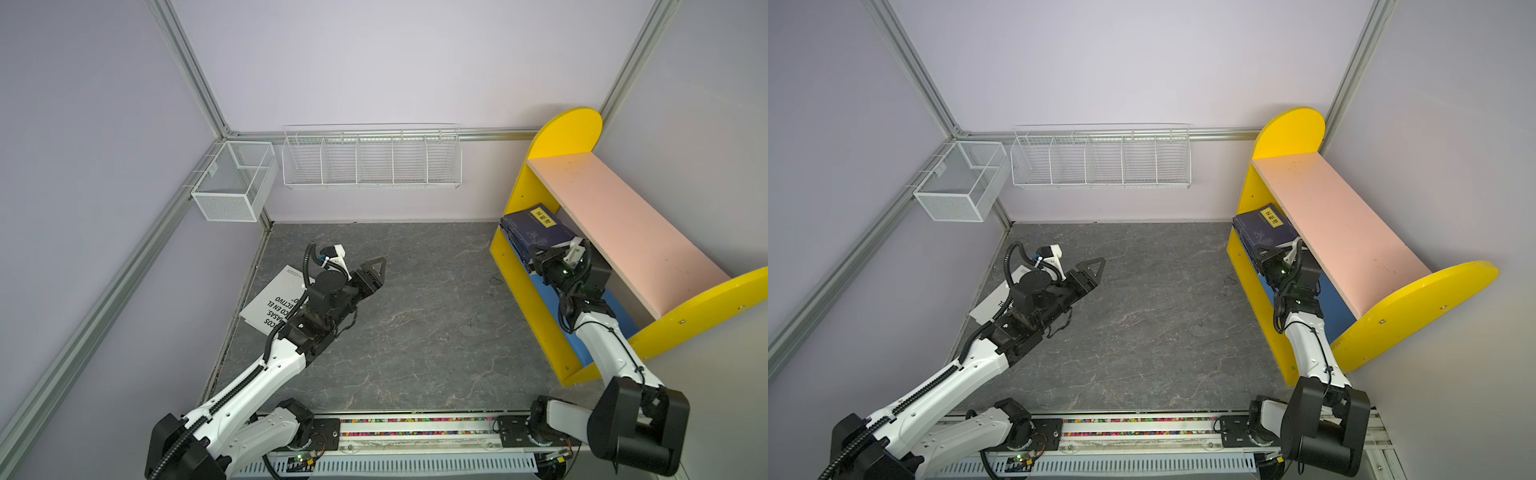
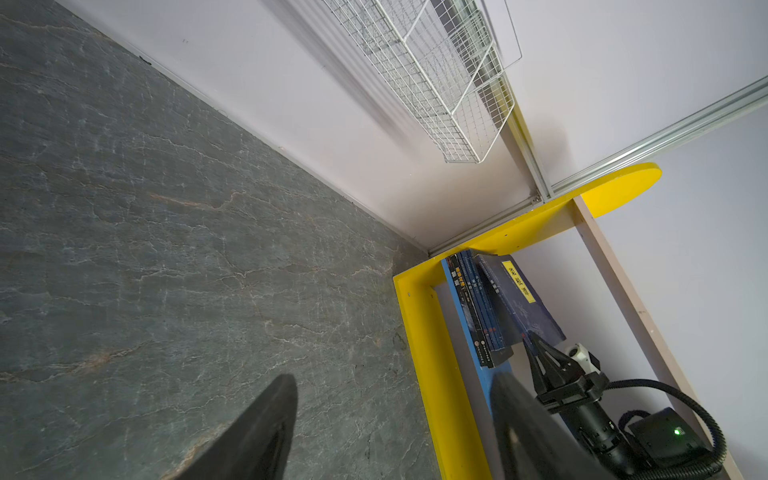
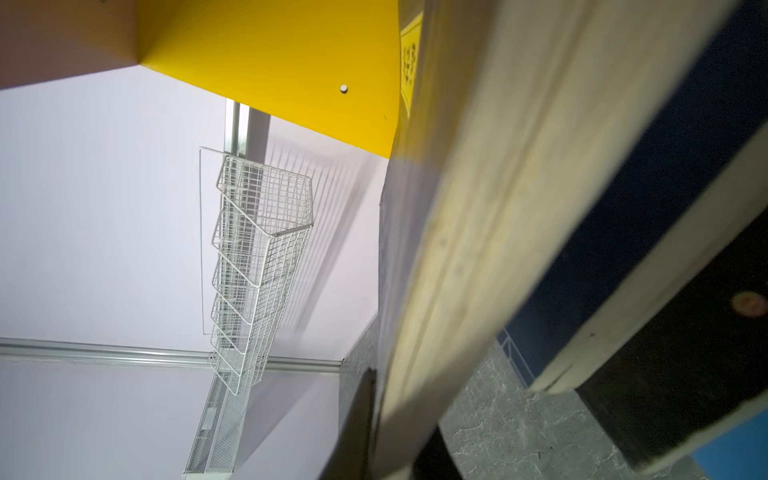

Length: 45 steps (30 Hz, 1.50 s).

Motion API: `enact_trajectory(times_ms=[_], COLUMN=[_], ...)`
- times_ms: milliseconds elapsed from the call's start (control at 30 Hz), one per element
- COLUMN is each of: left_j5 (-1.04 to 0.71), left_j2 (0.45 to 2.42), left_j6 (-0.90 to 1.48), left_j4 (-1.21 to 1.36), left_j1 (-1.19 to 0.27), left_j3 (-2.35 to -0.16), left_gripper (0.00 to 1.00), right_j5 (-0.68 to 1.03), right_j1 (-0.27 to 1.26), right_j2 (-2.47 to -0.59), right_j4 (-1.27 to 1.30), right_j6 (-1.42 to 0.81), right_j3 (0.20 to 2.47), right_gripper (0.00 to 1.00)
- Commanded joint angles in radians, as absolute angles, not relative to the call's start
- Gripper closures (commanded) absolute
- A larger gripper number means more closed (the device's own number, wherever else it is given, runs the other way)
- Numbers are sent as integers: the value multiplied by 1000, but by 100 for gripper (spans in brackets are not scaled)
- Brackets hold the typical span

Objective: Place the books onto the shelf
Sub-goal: 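Lower the held book onto the blue shelf beside the standing books with the right gripper, then push the yellow-labelled book flush against the shelf books with the right gripper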

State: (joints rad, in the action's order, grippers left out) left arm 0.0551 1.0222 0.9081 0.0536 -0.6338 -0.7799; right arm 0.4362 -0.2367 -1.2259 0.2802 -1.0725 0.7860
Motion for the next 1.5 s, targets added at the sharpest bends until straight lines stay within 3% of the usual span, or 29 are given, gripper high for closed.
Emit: enact_trajectory(times_ms=[0,1100,1467], left_j5=[67,67,71], left_j2=[1028,1024,1008], left_j6=[922,959,960], left_j4=[69,99,94], left_j1=[-627,-624,-625], left_j3=[-765,-720,-709], left_gripper=[26,26,26], right_j5=[379,355,293], right_j1=[-253,-195,-207], right_j2=[-1233,-1351,-1305], right_j4=[361,331,324], right_j6=[-1042,-1035,-1052], right_j3=[827,870,848], right_gripper=[94,90,91])
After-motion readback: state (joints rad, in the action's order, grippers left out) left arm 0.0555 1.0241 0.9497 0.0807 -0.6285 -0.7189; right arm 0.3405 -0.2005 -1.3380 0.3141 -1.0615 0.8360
